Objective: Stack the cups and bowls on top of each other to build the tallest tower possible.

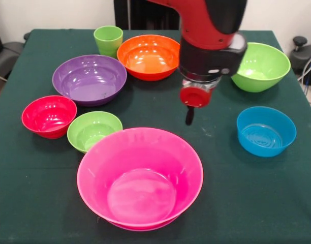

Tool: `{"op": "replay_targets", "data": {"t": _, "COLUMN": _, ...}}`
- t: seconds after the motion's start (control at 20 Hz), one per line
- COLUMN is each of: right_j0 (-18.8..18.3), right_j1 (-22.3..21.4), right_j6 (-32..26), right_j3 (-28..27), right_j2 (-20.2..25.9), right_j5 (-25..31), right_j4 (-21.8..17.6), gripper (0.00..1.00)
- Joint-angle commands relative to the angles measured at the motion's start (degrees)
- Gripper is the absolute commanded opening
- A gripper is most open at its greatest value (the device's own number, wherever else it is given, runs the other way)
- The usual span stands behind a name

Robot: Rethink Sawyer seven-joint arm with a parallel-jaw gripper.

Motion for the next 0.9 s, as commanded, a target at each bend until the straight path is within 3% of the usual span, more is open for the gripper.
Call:
{"op": "replay_targets", "data": {"t": 0.05, "right_j0": 4.15, "right_j1": 0.92, "right_j6": 14.26, "right_j3": -3.48, "right_j2": 1.45, "right_j5": 6.46, "right_j4": 3.33, "gripper": 1.0}}
{"op": "replay_targets", "data": {"t": 0.4, "right_j0": 7.04, "right_j1": 4.49, "right_j6": 15.84, "right_j3": -7.02, "right_j2": -0.2, "right_j5": 5.97, "right_j4": 6.03, "gripper": 1.0}}
{"op": "replay_targets", "data": {"t": 0.55, "right_j0": 8.06, "right_j1": 4.73, "right_j6": 15.83, "right_j3": -6.01, "right_j2": -0.64, "right_j5": 5.23, "right_j4": 7.14, "gripper": 1.0}}
{"op": "replay_targets", "data": {"t": 0.9, "right_j0": 9.98, "right_j1": 8.24, "right_j6": 19.59, "right_j3": -12.54, "right_j2": -3.35, "right_j5": 9.88, "right_j4": 9.29, "gripper": 1.0}}
